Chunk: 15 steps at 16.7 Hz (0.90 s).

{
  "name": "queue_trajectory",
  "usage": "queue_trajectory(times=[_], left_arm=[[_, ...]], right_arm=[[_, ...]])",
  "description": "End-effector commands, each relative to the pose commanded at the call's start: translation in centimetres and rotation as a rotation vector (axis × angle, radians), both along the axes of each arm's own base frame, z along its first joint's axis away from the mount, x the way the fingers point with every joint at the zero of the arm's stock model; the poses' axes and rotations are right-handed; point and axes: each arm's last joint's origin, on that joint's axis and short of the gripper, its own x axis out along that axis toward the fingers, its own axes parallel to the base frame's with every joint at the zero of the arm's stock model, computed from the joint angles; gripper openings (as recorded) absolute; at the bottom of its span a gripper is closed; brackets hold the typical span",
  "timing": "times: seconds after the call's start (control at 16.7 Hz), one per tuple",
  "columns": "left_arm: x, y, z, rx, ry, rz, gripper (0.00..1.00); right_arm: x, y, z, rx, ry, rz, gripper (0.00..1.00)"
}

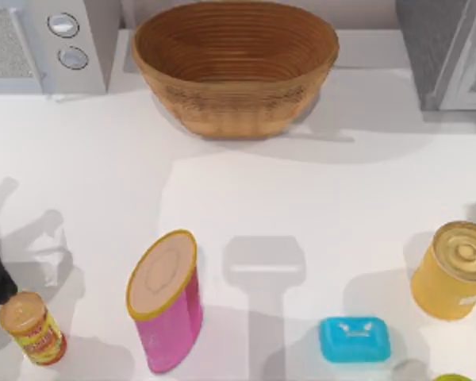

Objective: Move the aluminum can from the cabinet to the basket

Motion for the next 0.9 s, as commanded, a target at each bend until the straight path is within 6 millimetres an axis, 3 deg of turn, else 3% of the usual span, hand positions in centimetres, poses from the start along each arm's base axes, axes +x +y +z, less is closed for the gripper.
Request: queue_trajectory(times=[0.24, 0.48, 0.66, 0.9], left_arm=[[0.0, 0.0, 0.0, 0.0, 0.0, 0.0, 1.0], [0.0, 0.0, 0.0, 0.0, 0.0, 0.0, 1.0], [0.0, 0.0, 0.0, 0.0, 0.0, 0.0, 1.0], [0.0, 0.0, 0.0, 0.0, 0.0, 0.0, 1.0]], right_arm=[[2.7, 1.4, 6.7, 0.003, -0.025, -0.004, 0.0], [9.9, 5.4, 12.1, -0.003, 0.007, -0.005, 0.0], [16.7, 10.7, 13.2, -0.013, 0.036, -0.004, 0.0], [23.8, 19.3, 11.2, -0.017, 0.045, -0.002, 0.0]])
